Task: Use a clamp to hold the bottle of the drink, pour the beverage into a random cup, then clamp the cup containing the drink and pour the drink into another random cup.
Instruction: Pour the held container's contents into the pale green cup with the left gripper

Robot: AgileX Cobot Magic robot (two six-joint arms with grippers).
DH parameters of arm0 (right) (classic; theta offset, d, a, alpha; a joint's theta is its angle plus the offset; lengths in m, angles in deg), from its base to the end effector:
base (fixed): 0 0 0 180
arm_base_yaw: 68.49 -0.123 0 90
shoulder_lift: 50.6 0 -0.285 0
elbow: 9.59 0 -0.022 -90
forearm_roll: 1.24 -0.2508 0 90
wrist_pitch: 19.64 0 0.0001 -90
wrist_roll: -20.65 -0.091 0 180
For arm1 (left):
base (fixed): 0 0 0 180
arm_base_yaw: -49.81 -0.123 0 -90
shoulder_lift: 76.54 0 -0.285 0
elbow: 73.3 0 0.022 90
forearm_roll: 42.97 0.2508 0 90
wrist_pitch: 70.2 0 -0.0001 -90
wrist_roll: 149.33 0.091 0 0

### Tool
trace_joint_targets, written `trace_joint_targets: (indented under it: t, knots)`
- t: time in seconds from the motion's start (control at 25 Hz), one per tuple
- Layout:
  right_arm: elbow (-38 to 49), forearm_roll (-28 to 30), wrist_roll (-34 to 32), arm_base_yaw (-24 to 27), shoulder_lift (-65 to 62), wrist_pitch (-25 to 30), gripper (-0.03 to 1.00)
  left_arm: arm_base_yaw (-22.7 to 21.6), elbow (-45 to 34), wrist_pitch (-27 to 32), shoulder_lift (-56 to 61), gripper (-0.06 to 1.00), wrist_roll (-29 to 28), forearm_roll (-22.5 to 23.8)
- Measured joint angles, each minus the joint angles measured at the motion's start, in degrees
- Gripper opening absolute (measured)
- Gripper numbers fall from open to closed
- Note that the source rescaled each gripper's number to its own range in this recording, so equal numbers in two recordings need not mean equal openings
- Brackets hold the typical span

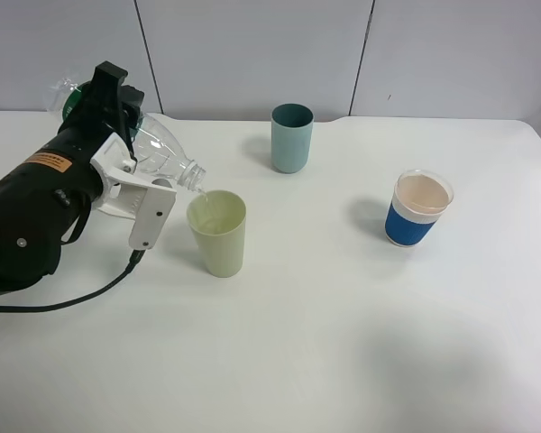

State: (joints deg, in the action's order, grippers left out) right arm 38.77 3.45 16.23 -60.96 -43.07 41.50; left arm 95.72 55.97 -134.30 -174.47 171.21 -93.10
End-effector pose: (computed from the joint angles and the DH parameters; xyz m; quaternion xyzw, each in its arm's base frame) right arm -0.0072 -0.0056 0.2780 0.0906 0.8472 -0.0550 0.5205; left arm 0.2219 -0.1388 0.1958 0.6313 0.3715 0.5736 0.3665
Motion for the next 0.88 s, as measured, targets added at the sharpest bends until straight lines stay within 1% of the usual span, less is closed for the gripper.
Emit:
trace_joint_targets:
  t: [0.16, 0.64, 0.76, 0.88]
  knots:
    - [0.0, 0.0, 0.0, 0.0, 0.0, 0.0, 1.0, 0.0, 0.0, 0.0, 0.0, 0.09, 1.4, 1.0]
    - [0.0, 0.0, 0.0, 0.0, 0.0, 0.0, 1.0, 0.0, 0.0, -0.2, 0.0, 0.09, 6.9, 2.2]
    - [0.0, 0.0, 0.0, 0.0, 0.0, 0.0, 1.0, 0.0, 0.0, -0.2, 0.0, 0.09, 6.0, 2.5]
    - [0.0, 0.0, 0.0, 0.0, 0.0, 0.0, 1.0, 0.0, 0.0, -0.2, 0.0, 0.09, 1.4, 2.5]
